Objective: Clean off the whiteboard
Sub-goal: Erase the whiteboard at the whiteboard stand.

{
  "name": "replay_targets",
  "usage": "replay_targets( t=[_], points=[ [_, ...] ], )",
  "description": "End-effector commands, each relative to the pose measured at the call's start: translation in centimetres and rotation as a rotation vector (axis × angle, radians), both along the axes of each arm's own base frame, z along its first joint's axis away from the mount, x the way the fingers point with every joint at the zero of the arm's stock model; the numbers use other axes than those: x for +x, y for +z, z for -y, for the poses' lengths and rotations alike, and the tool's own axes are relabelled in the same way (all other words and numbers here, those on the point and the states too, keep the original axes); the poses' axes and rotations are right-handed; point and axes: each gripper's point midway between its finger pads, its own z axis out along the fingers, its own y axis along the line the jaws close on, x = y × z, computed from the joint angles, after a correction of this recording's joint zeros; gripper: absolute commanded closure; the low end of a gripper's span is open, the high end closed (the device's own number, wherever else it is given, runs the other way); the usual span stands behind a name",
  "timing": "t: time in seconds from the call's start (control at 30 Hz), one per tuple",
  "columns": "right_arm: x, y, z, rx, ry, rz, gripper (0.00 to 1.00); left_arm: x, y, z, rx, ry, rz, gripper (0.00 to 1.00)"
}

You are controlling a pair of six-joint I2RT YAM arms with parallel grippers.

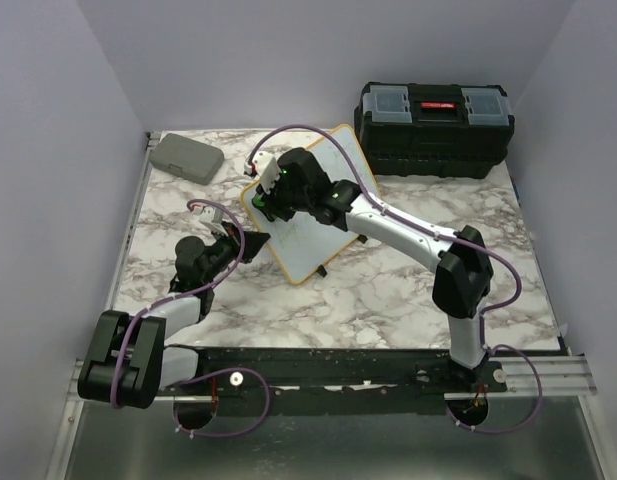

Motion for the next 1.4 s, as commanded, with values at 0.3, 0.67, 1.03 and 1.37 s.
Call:
replay_targets(
  t=[0.3, 0.67, 1.03, 1.37],
  points=[
    [-1.8, -2.9, 0.9, -0.091, 0.102, -0.057, 1.00, -0.6, 0.4, 0.9, 0.057, -0.075, 0.063, 1.00],
    [0.4, -1.4, 1.2, -0.029, -0.048, 0.006, 0.99, -0.7, 0.5, 0.8, 0.063, -0.074, 0.062, 1.00],
    [-0.6, -3.6, 2.3, -0.094, -0.004, -0.020, 0.99, -0.7, 0.5, 0.8, 0.060, -0.071, 0.068, 1.00],
    [-3.8, -4.9, 3.1, -0.146, 0.191, -0.029, 1.00, -0.7, 0.3, 0.9, 0.056, -0.074, 0.062, 1.00]
  ],
)
